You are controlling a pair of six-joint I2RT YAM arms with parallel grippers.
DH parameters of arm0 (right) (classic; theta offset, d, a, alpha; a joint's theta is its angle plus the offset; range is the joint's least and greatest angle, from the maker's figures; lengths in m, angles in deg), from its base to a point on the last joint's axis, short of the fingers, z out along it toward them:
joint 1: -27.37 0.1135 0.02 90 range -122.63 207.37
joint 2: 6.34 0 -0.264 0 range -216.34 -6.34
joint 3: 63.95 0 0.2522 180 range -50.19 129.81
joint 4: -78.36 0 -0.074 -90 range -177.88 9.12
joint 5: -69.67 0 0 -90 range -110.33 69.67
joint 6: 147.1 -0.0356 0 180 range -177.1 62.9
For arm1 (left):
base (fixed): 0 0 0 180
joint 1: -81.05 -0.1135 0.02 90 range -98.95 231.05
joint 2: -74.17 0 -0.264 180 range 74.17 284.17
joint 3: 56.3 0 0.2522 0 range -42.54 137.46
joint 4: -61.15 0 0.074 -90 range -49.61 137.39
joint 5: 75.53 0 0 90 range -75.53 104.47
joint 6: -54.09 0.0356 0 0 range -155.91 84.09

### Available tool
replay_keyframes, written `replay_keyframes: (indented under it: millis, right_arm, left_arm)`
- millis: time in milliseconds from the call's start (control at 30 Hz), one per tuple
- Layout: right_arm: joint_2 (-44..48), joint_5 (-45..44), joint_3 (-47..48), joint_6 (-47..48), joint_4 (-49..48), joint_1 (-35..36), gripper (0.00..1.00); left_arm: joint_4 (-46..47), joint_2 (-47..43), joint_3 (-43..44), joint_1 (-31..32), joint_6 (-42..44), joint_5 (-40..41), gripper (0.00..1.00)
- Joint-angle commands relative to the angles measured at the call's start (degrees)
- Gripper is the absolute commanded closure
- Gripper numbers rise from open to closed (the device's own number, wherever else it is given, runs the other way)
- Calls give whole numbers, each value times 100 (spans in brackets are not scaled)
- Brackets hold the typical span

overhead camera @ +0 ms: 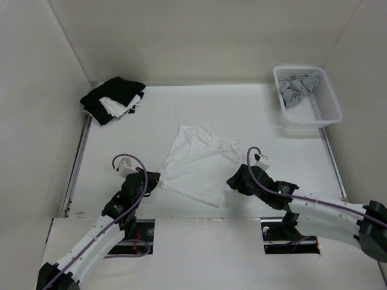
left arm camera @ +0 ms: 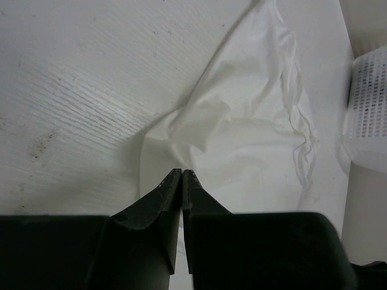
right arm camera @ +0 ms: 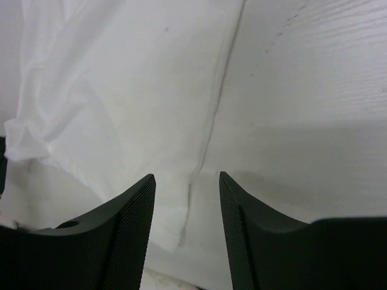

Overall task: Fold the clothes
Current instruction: Flatten the tank top out

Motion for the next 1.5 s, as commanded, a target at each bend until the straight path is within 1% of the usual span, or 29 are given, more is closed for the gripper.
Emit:
replay_keyframes:
  millis: [0,100,200,367,667,833,1000,1067,1133,1233,1300,1367,1467]
  right_arm:
    - [380,151,-53,-231,568,431,49]
    - [303,222,-97,-793,570,1090,53]
    - [-110,257,-71,-1049,307,1434,59]
    - [-682,266,-97,-1357,-414,1628,60]
    - [-999,222,-220,-1630,-916,1690,63]
    - [-1166,230,-247,-1692,-1057,1690,71]
    - [-991,-138,-203,-1639,-917,1716,88]
    - [-571,-427,-89,-1429,-576,1743,92]
    - [-18,-761,165,-1052,-58,1743,93]
    - [1001,-1341,849,-245,935,1743,94]
    - [1486,-1623,1394,362,1402,1594,94]
    - [1786,-1895,1922,1030,1562,1401,94]
    - [1954,-2124,2695,1891,1589,1172,94]
  left_arm:
    - [118,-28,-197,129,-155,-50,96]
    - [118,-2,-153,165,-138,-15,96]
    - [118,-11,-101,182,-103,-15,96]
    - [109,-63,-92,209,-85,-15,96]
    - [100,-72,-74,261,-85,11,96]
    - [100,-81,-65,270,-85,11,96]
    - [100,-107,-30,270,-76,11,96]
    - [65,-107,127,270,11,11,97]
    - [39,-107,469,270,221,38,98]
    - [144,-99,1303,218,748,213,99]
    - [275,6,1883,200,1047,397,99]
    - [425,121,2350,217,1224,494,99]
    - [610,296,3044,305,1426,617,99]
